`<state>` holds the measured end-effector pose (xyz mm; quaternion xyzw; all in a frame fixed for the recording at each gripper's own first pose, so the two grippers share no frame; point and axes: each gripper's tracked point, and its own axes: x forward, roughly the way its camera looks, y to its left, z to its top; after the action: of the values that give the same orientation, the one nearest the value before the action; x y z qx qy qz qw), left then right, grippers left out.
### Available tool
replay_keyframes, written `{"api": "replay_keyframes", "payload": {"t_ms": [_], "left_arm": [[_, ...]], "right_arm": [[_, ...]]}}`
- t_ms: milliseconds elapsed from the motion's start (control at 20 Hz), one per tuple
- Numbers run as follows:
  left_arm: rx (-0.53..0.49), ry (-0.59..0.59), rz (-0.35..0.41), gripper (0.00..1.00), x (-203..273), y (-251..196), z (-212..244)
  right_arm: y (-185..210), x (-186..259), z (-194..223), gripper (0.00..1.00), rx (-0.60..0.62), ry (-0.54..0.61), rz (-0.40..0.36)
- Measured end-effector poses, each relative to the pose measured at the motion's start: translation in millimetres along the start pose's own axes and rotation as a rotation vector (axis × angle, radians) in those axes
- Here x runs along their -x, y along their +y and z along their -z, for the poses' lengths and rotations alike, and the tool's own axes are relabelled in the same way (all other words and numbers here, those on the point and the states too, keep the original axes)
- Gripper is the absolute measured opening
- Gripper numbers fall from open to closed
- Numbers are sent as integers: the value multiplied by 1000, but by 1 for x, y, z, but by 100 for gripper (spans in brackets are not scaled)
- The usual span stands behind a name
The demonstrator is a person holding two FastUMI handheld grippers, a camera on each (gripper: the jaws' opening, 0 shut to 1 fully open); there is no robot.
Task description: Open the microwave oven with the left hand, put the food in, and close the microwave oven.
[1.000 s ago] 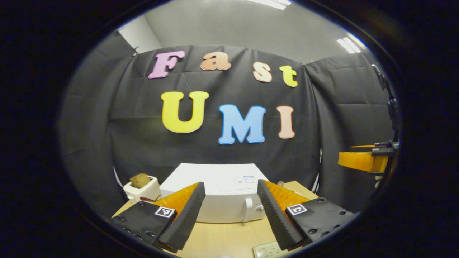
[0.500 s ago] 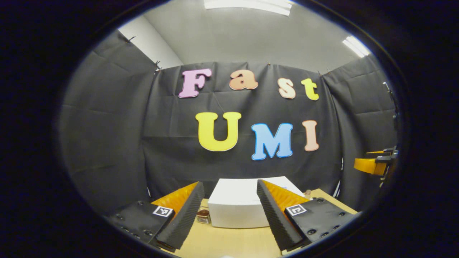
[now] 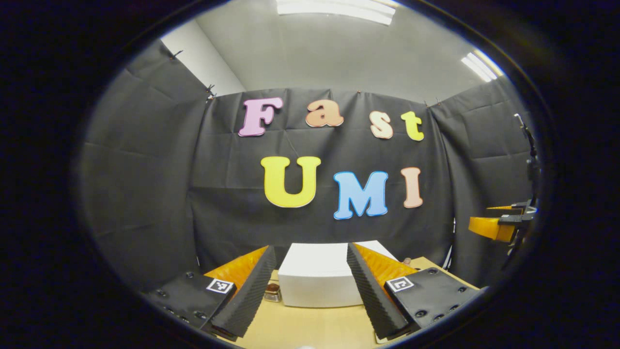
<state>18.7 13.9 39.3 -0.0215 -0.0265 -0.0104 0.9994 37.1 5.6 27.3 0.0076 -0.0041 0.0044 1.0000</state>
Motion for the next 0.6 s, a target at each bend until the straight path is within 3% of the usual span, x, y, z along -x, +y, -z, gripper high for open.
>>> {"api": "replay_keyframes", "payload": {"t_ms": [600], "left_arm": [[3, -20, -16, 98, 8, 13, -9]], "right_arm": [[18, 12, -11, 96, 18, -11, -33]]}}
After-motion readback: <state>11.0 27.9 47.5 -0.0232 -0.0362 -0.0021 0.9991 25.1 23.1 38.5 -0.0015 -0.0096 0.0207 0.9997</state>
